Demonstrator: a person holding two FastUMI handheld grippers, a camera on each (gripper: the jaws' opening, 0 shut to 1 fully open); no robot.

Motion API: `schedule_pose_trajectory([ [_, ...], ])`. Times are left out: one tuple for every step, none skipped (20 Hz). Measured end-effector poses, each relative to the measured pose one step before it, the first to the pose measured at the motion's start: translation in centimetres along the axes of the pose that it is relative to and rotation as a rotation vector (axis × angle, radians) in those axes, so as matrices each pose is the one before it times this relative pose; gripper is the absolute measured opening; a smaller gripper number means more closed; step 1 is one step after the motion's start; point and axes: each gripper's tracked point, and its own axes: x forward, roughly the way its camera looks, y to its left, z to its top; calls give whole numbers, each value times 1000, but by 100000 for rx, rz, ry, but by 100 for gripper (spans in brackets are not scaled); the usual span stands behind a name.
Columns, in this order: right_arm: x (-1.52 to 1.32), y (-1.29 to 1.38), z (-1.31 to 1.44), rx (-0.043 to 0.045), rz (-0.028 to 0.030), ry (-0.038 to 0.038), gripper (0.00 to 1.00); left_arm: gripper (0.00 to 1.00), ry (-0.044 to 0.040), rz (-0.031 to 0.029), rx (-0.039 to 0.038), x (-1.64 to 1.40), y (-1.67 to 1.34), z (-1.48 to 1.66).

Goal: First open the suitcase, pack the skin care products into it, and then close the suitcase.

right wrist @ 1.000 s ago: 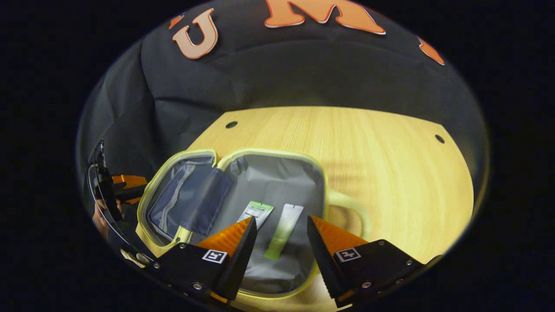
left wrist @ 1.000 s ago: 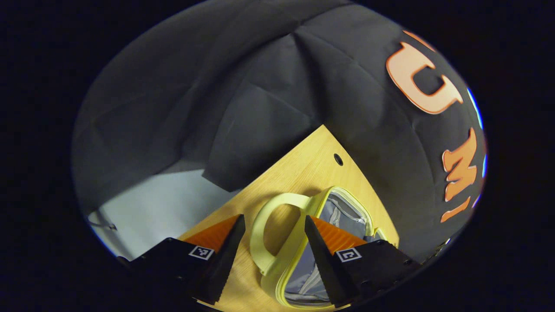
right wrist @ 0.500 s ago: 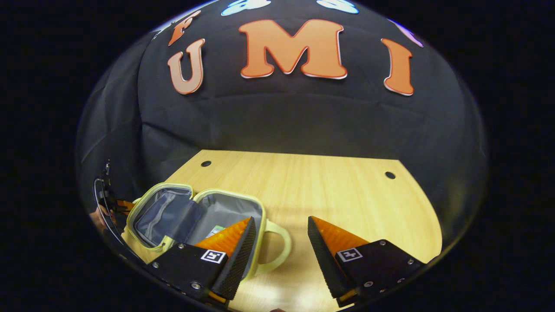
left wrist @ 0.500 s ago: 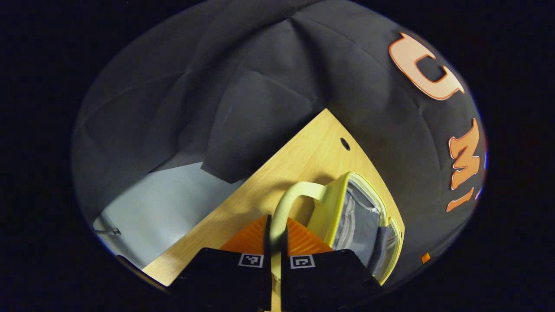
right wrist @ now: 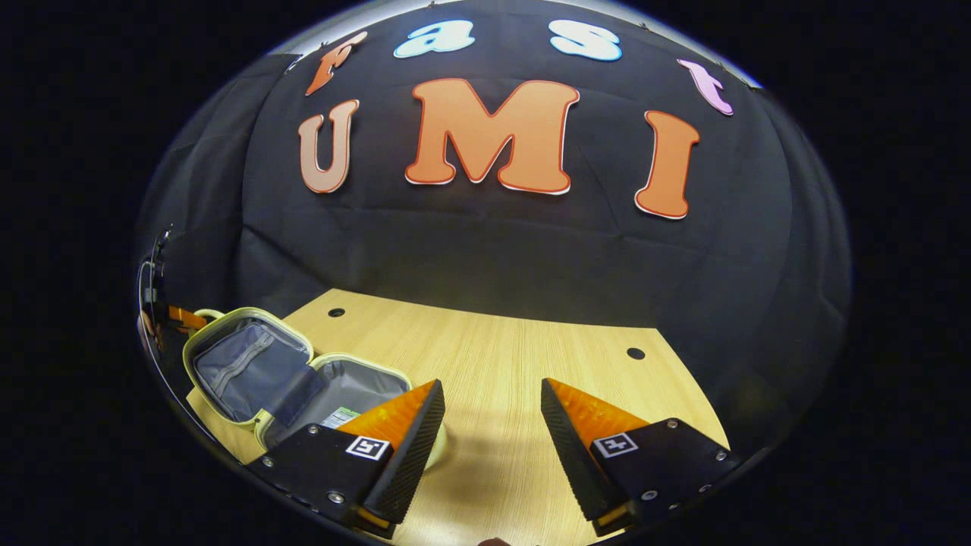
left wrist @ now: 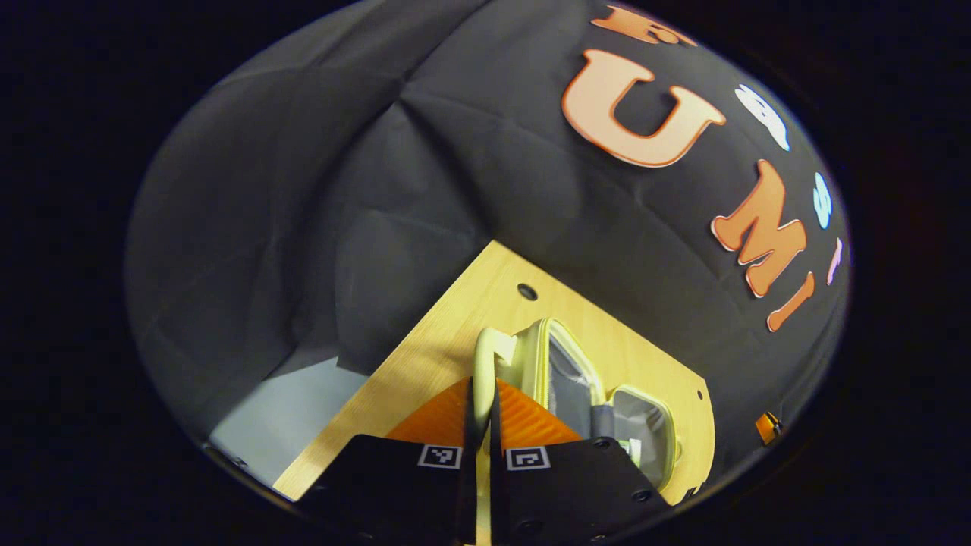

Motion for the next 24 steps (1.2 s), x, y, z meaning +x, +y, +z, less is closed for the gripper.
schedule_pose_trajectory([
  [-126, -244, 177, -1031, 328, -979, 83, 7, -1661, -633, 2142, -656, -1320, 690],
  [26, -167, 86, -1436, 509, -379, 83, 7, -1738, -781, 2235, -581, -1457, 752],
  [-72, -66, -4, -1304, 1249, -636, 83, 7, -1752, -1039, 2166, -698, -1499, 684],
  [-22, -158, 133, -1546, 950, -628, 84, 7, -1669, -1258, 1808, -557, -1758, 698],
  [-56, -185, 112, -1344, 986, -823, 84, 7, -1397, -686, 1760, -673, -1639, 643],
  [-88, -309, 174, -752, 882, -932, 84, 7, -1672, -1213, 1508, -458, -1733, 539],
  [-143, -102, 63, -206, 1366, -594, 84, 7, -1662, -1411, 1542, -614, -1876, 629],
  [-79, -160, 50, -250, 1178, -510, 85, 7, -1641, -1971, 1817, -447, -1982, 575],
  [-42, -249, 106, -373, 1188, -834, 85, 7, -1042, -1774, 1676, -414, -1997, 202],
  [5, -176, 121, -559, 1080, -845, 86, 7, -986, -2043, 1469, -214, -2109, 266],
  [-39, -310, -50, -365, 953, -575, 86, 7, -659, -2110, 1452, -185, -1990, -121],
  [-95, -157, -52, -78, 1358, -336, 86, 7, -303, -2126, 1320, -177, -2205, 30],
  [-129, -366, -44, -36, 625, -522, 86, 7, -517, -2062, 1745, -97, -2115, -154],
  [-93, -330, -21, 244, 1066, -437, 86, 7, -15, -1436, 1424, 156, -2056, -218],
  [-153, -355, -200, 247, 354, -172, 86, 7, 65, -1883, 1224, 399, -1834, -469],
  [-203, -480, 7, 507, 775, -416, 86, 7, 544, -1898, 71, 172, -2020, -483],
  [-115, -428, -60, 280, 149, -374, 86, 7, 180, -2953, 498, 333, -2381, -522],
  [-104, -621, 13, 452, -92, -712, 86, 7, 826, -2373, 448, 477, -2161, -800],
  [-159, -547, -86, 389, -58, -668, 86, 7, 1442, -2171, 862, 676, -2055, -1202],
  [-162, -656, -98, 285, -531, -323, 87, 7, 1696, -1782, 1548, 662, -1964, -1107],
  [-299, -499, -165, 510, 121, -11, 87, 7, 2099, -2104, 1313, 986, -1720, -1295],
  [-49, -550, -270, 544, -262, 282, 87, 7, 2376, -1557, 1982, 1158, -1724, -1329],
  [-154, -552, -261, 640, 127, 315, 87, 7, 3144, -1112, 1093, 1661, -1515, -1452],
  [-109, -593, -249, 347, -385, 349, 87, 7, 2712, -945, 1076, 1436, -1323, -1321],
])
